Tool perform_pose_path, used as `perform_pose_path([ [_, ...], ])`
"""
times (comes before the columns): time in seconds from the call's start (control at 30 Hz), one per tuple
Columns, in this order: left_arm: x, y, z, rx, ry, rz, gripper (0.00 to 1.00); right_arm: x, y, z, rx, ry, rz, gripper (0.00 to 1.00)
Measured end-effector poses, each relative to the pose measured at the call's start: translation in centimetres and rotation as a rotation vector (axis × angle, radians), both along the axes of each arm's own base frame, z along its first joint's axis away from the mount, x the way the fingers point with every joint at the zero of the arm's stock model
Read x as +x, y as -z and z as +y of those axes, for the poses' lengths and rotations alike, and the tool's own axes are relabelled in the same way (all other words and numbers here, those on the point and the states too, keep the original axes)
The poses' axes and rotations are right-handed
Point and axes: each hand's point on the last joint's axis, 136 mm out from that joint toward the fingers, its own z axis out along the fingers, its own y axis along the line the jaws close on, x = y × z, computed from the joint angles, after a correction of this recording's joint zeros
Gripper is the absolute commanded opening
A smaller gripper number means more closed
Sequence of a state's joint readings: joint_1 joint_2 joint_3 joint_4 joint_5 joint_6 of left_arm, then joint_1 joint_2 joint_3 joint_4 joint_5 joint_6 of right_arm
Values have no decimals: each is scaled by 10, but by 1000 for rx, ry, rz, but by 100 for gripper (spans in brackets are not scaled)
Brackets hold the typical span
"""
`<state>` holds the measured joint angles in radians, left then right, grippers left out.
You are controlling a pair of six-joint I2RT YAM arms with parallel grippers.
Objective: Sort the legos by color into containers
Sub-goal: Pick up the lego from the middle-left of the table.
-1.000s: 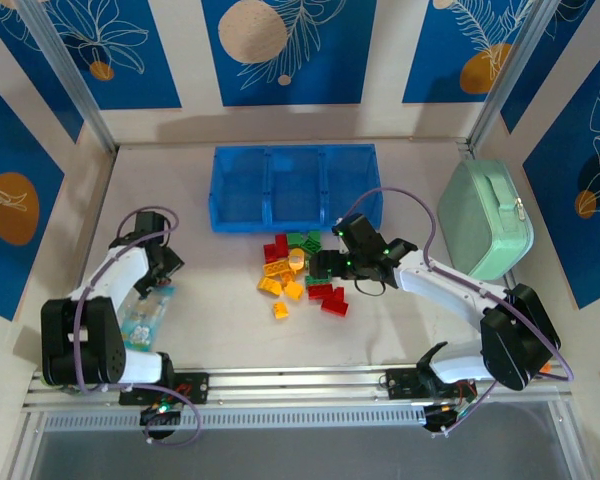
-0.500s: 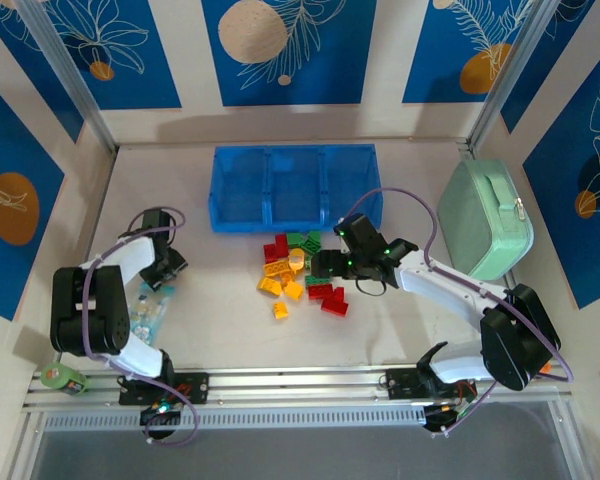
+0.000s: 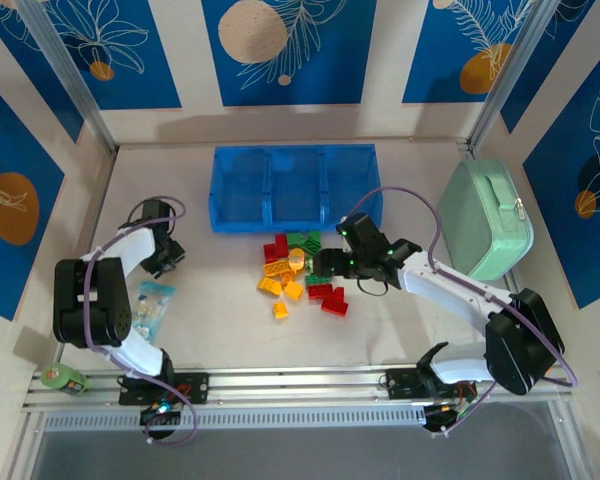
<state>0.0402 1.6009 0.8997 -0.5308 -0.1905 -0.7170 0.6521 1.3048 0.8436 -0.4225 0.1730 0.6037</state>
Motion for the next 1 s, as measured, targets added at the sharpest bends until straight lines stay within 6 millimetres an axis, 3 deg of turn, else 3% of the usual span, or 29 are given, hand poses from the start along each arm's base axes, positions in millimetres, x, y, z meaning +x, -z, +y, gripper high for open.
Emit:
perform_pose_path([
  [0.2,2,1,-1,-2,13,-2,29,-2,-5,-3,8,10,-12,79],
  [0.53,3,0,-6,-1,34,-2,21,-7,5,-8,-3,22,8,77],
  [0.7,7,-6,-32,-1,118,-2,21,-5,4,-11,0,34,1,76],
  [0.83,33,-44,-81,0,266,-79,21,-2,3,-16,1,58,1,76],
  [1.0,86,-130,-144,-20,438,-308,22,0,3,-26,-12,93,7,76],
])
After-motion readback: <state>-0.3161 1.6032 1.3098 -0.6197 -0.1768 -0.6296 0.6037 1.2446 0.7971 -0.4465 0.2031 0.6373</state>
